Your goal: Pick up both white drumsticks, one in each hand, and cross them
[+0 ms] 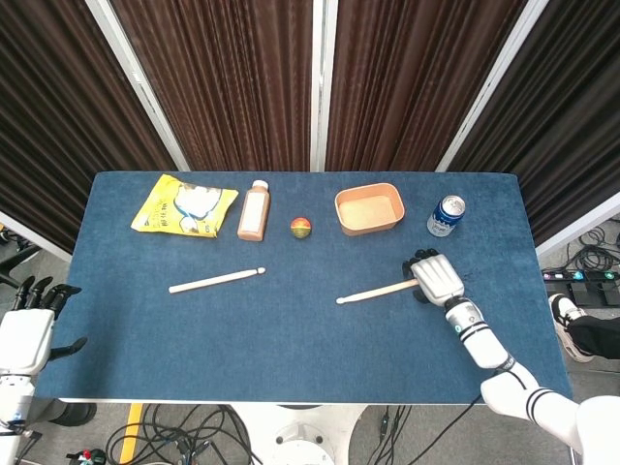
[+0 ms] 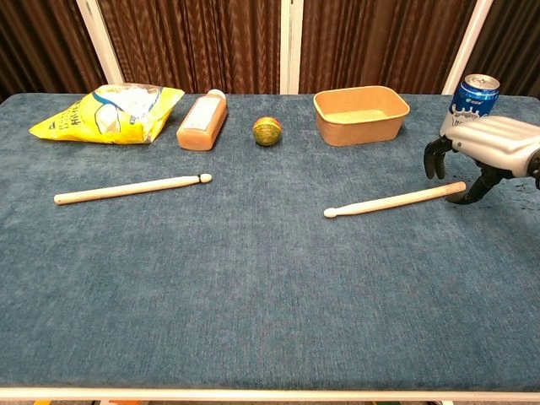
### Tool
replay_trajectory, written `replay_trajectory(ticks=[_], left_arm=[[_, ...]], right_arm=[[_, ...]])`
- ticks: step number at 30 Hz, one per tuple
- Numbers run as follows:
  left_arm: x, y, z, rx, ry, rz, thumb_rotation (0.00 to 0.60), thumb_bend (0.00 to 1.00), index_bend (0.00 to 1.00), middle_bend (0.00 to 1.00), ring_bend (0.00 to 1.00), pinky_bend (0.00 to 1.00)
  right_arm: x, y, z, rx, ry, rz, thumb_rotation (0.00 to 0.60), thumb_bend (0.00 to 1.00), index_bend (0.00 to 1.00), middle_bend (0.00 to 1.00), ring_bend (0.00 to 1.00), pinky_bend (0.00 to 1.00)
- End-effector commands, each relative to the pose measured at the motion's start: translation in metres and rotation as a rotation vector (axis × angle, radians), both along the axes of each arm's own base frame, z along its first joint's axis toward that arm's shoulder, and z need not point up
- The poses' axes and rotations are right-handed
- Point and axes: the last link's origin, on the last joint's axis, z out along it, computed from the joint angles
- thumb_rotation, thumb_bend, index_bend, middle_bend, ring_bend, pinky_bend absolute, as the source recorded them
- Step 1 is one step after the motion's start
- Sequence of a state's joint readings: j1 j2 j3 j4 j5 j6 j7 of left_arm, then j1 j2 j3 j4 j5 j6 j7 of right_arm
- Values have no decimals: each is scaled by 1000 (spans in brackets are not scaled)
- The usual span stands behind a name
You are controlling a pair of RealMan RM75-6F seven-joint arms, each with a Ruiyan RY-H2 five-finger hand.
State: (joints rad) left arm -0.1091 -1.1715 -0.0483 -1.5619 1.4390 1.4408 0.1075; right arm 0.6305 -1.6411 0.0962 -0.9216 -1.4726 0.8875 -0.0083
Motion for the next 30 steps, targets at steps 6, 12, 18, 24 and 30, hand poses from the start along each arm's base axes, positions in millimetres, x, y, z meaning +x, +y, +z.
replay_trajectory(ticks=[6,12,18,24,30], left_arm=[[-2,0,-2,-4,-8,4,600,34,241,224,81,45],[-3,0,-1,0,-9,6,600,34,241,224,81,45],[-4,-1,-1,-2,-9,8,600,34,241,224,81,45],[-4,-1,0,1,-9,8,600,34,241,224,81,46],[-5,-1,0,3,-8,7,600,34,242,224,81,46]], right_arm=[[-1,-5,-11,1,22,10,600,179,500,472,247,269],[-1,-6,-13,1,27,10,600,205,518,482,252,269],[-1,-6,-14,7,37,13,600,216,521,486,252,269],[-2,-7,-16,7,41,10,600,227,532,500,265,268],[-1,-7,-18,11,47,16,600,277,561,535,296,269]])
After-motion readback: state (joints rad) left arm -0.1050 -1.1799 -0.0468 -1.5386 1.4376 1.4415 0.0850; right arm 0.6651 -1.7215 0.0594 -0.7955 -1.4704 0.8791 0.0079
